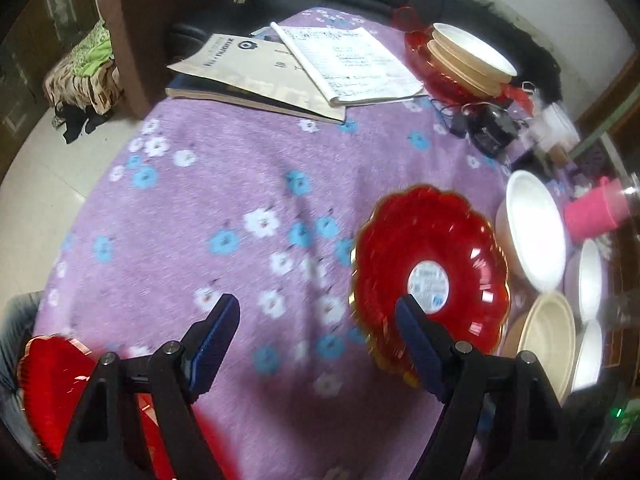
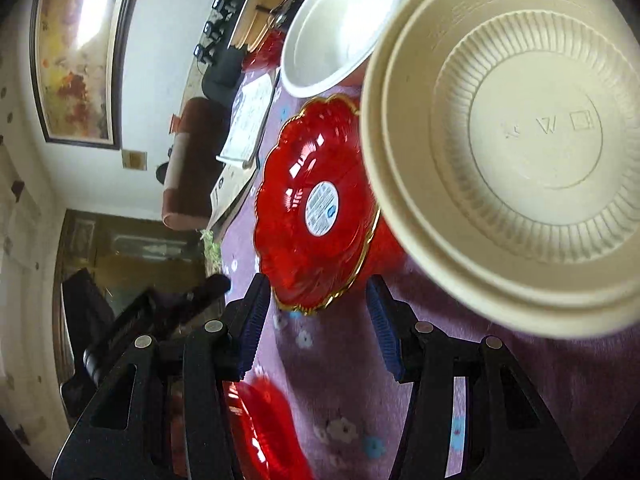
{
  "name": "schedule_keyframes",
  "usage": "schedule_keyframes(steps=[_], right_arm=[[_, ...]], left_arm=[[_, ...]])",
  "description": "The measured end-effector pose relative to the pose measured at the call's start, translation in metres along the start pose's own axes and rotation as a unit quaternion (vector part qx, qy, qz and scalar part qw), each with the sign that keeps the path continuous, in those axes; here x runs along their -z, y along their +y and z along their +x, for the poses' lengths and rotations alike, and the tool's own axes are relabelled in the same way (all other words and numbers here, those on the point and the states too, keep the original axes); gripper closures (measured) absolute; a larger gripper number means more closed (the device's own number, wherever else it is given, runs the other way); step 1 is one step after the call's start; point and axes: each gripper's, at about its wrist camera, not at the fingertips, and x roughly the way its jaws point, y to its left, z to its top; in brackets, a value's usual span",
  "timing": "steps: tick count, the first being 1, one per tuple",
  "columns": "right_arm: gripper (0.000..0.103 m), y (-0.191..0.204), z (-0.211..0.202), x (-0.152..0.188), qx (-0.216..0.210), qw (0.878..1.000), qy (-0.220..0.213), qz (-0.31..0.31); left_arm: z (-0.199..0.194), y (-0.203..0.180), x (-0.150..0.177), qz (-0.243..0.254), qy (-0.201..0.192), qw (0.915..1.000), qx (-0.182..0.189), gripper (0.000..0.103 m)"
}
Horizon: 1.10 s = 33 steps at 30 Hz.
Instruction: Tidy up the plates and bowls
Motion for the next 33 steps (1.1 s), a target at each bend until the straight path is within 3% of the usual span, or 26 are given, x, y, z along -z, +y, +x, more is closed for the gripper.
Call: schedule_keyframes(steps=[3,9,13,14,16,20,24,33], right_arm=[[0.052,-0.007,0.005,-0.004,0.017,1.000,-0.012,0.004],[0.052,-0.008,0.010,-0.011,-0.002,1.000,-0.030,-0.001],[0.056,-0.006,0.012,-0.011,0.000,0.999,-0.034,-0.023],[0.062,-0.008,0.012,-0.010,0.001,0.999,-0.034,-0.027],[0.086,-0.012,0.015,-0.013,0.013,0.999,-0.027,-0.027],[0.088,-0.023,0.014,-0.015,0.002,1.000,-0.019,-0.010],[0.089,-0.014,0.011,-0.009,0.013,0.999,-0.024,-0.039],[0.089,0.010,-0.004,0.008,0.011,0.993,-0.044,-0.105]], left_arm=[[0.015,-0.007,-0.004,-0.003,0.009,1.0000,-0.001,0.023],[0.036,-0.010,-0.002,-0.016,0.020,0.9997,0.006,0.025],[0.045,-0.016,0.004,0.003,0.026,0.9995,-0.015,0.050],[0.043,-0.016,0.006,0.006,0.017,0.9996,-0.022,0.055],[0.042,-0.015,0.008,0.008,0.014,0.9997,-0.017,0.065],[0.035,-0.019,0.011,0.017,0.004,0.9997,-0.015,0.088],[0.026,-0.021,0.017,0.031,-0.008,0.9991,-0.027,0.089],[-0.006,-0.002,0.027,0.008,-0.030,0.9995,-0.004,0.089]])
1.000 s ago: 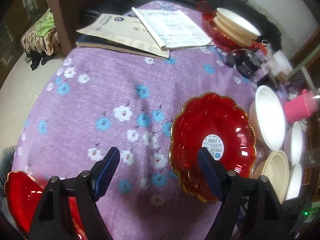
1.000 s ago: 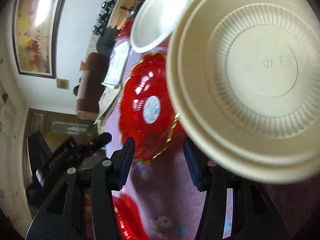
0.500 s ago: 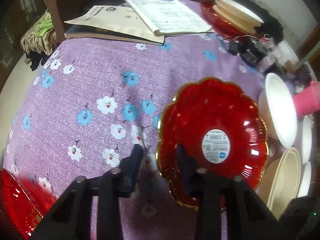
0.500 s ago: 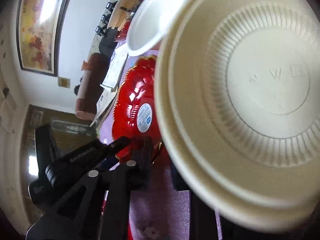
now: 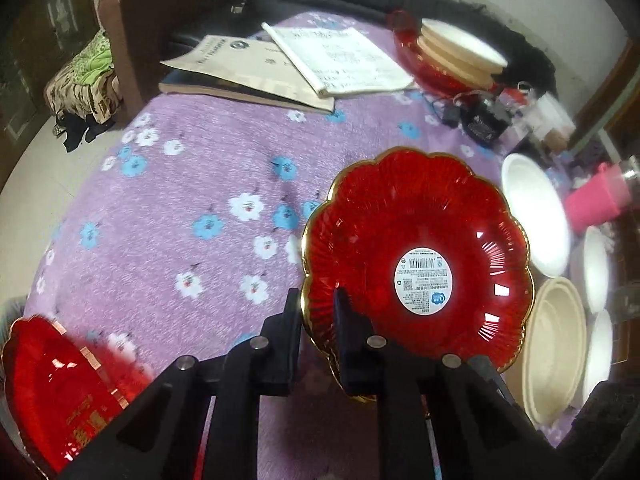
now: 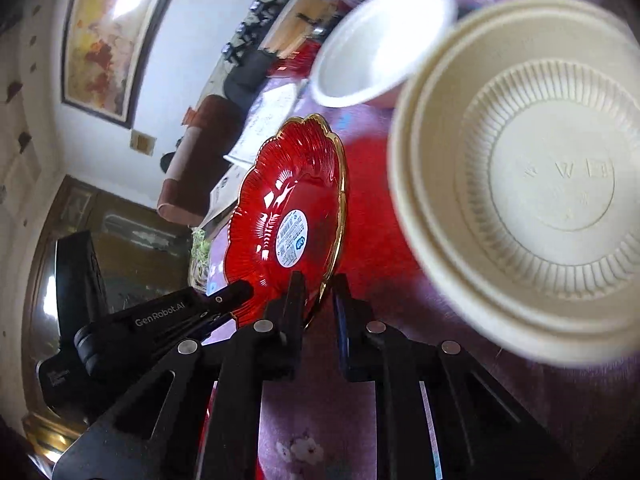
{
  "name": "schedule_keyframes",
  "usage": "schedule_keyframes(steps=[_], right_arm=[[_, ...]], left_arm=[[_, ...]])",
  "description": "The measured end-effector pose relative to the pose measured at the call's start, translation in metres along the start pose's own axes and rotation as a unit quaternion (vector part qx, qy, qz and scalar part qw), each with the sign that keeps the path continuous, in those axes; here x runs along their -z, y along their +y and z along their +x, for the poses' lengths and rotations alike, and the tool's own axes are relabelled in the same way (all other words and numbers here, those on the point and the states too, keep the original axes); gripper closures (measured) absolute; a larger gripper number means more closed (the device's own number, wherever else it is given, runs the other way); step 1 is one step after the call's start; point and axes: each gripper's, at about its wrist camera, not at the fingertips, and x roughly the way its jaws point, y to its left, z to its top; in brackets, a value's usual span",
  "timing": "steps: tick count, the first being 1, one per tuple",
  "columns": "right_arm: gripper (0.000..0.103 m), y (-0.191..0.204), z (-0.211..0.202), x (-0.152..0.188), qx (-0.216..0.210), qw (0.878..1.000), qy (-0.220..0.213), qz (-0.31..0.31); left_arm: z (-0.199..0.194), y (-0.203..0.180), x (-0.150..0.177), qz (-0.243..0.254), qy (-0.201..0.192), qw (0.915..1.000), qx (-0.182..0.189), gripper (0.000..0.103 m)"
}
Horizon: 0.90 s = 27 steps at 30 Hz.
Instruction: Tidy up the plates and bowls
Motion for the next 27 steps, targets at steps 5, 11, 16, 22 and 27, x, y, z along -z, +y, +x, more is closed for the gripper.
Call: schedule_keyframes(steps=[5,11,16,22,27], right_arm=[[0.089,0.029,-0.019,0.019,-0.014,0.998,-0.015,-0.063],[0.089,0.066,-0.036,0.062,-0.046,0.990,-0.006,-0.130],[0.090,0.095,-0.035,0.109,-0.065,0.980,0.026,-0.184],[0.090,0.114,-0.018,0.152,-0.060,0.969,0.072,-0.229],[0.090,0.120,-0.001,0.172,-0.034,0.961,0.098,-0.257]], left_arm=[[-0.039,0.020,0.014,-0.015,-0.034,0.9993,0.001,0.089],[-0.095,0.069,0.051,-0.040,-0.079,0.9959,-0.018,0.089],[-0.115,0.116,0.082,-0.071,-0.091,0.9926,-0.037,0.089],[-0.119,0.158,0.114,-0.096,-0.085,0.9900,-0.059,0.089],[-0.104,0.178,0.124,-0.117,-0.066,0.9892,-0.058,0.089]])
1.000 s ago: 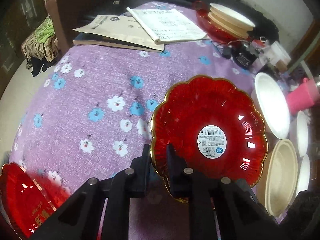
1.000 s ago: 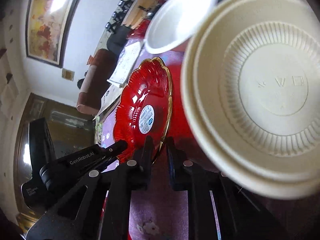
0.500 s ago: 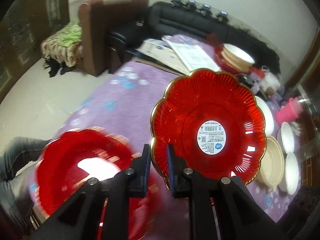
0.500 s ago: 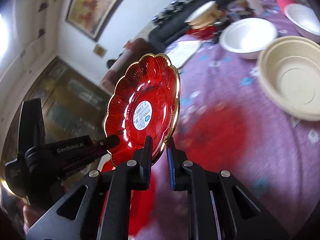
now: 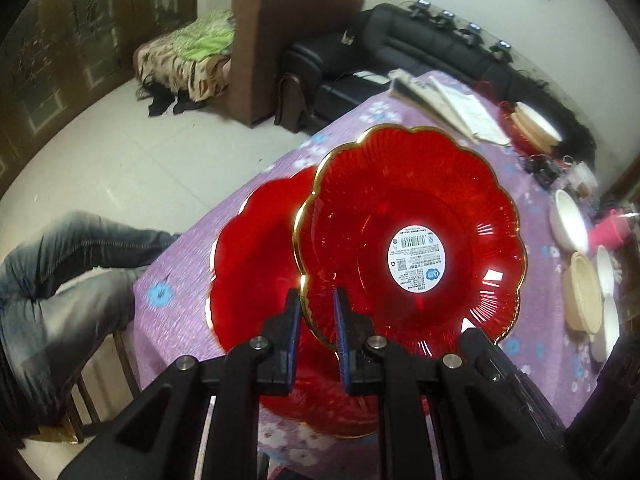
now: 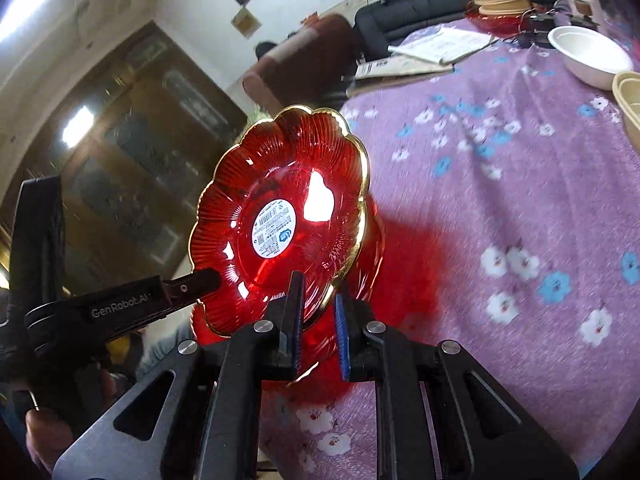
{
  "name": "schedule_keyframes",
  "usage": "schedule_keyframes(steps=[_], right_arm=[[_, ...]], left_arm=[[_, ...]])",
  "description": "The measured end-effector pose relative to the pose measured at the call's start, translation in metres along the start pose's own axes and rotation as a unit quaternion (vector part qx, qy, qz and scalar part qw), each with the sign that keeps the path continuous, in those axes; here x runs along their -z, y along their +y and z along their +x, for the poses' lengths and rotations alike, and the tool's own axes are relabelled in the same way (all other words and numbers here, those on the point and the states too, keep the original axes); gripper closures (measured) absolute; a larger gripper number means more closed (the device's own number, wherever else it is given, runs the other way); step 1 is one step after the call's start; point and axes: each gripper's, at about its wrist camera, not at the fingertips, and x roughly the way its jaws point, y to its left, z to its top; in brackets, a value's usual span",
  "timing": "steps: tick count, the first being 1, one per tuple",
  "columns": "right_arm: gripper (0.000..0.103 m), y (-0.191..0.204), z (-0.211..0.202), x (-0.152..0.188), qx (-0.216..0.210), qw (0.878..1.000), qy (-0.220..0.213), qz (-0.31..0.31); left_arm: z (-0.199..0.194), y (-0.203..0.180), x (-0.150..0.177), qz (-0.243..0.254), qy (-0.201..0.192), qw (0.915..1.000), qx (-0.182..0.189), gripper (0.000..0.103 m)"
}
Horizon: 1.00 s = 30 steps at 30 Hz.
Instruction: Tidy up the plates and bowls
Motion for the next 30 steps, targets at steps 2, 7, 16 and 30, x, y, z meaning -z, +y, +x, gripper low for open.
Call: schedule_keyframes(steps=[2,7,16,30], right_arm=[[0.090,0.002,0.007,0.003,0.009,1.000,0.013,-0.007],[0.088,0.015,0.016,0.007,0.025,0.999,0.031,-0.031],[0.070,0.031,-0.006,-0.006,0.057,0.993,0.004,-0.107],[0.063,-0.092,-0.127,-0.047,0.134,0.980,-0.143,0.010]], left_arm=[[0.005,0.005,0.002,-0.007,0.008,0.9999,0.002,0.089],[0.009,0.030,0.010,-0.036,0.022,0.9991,0.010,0.089],[-0.020,0.052,0.007,-0.062,-0.032,0.9974,-0.013,0.088],[-0.026,-0.088,0.012,0.097,-0.008,0.9929,0.068,0.088]])
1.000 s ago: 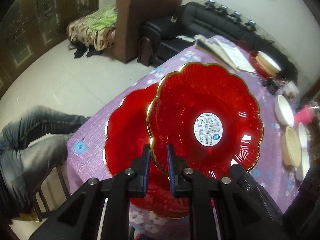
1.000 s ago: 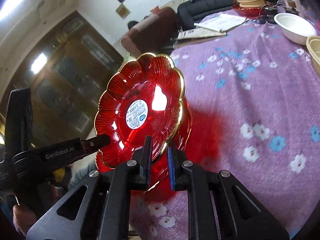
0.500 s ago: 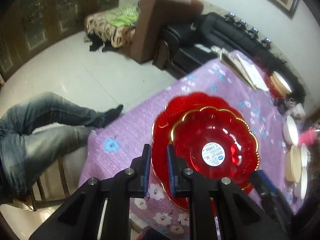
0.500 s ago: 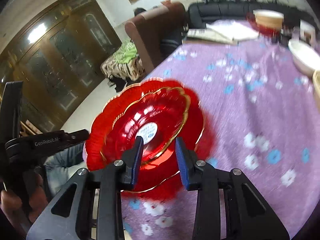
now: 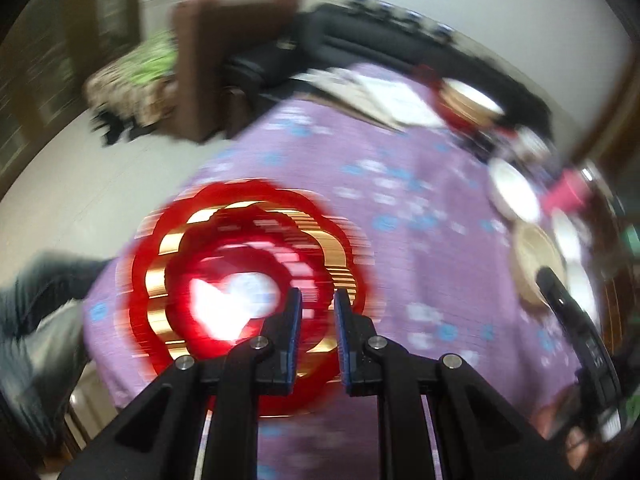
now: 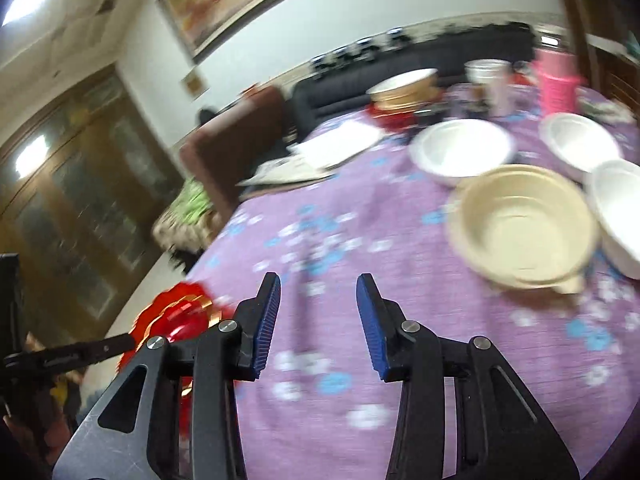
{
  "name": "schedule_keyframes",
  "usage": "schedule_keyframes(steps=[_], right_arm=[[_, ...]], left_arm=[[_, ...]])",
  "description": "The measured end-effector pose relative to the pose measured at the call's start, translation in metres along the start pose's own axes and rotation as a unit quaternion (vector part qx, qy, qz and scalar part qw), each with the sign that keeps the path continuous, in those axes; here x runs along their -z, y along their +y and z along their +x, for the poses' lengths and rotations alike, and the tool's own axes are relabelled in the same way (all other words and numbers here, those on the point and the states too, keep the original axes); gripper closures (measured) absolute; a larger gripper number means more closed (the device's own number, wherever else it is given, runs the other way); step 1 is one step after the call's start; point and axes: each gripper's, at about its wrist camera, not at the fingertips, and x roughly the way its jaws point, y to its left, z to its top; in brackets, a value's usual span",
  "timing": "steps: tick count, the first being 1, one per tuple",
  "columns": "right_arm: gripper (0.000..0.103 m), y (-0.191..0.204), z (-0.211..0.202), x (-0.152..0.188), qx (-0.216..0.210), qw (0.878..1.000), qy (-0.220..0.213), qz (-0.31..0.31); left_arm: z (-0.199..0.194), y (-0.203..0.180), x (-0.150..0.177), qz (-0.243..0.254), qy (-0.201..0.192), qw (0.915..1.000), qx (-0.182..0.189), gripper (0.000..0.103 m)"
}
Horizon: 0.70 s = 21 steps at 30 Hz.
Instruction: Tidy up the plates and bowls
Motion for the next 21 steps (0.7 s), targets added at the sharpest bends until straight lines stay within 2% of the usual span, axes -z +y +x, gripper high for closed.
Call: schedule_keyframes(steps=[3,8,10,12,14,18,21], right_arm=[[0.063,-0.042,-0.018,-0.009,0.019,0.999,-0.016,0.039],[0.063,-0.110,-0.050,-0.021,0.025,0.994,-0.029,0.106],[0.063,-0.132,-0.061,-0.024,0.014,0.991,-0.030,0.133],[0.063,-0.156,-0.062,-0.023,-0.018,0.984,-0.015,0.174],[0.063,-0.171,-0.058,-0.021,-0.031,0.978,-0.005,0.205],[0.063,-0.184,-0.046,-0.016,-0.043,0.969,0.007,0.242],[0.064,-0.191,-0.037,-0.014,-0.032,0.964,0.018,0.264]], left_arm=[[0.010,-0.050,-0.006,0.043,0.011,0.9987,0.023,0.080],[0.027,-0.126,-0.016,0.107,0.015,0.9931,0.046,0.051],[0.034,-0.146,-0.020,0.120,0.014,0.9916,0.046,0.042],[0.046,-0.170,-0.026,0.126,0.023,0.9902,0.056,0.041],[0.060,-0.189,-0.032,0.133,0.034,0.9889,0.058,0.041],[0.080,-0.212,-0.039,0.141,0.039,0.9881,0.048,0.041],[0.092,-0.219,-0.044,0.139,0.051,0.9876,0.053,0.041]])
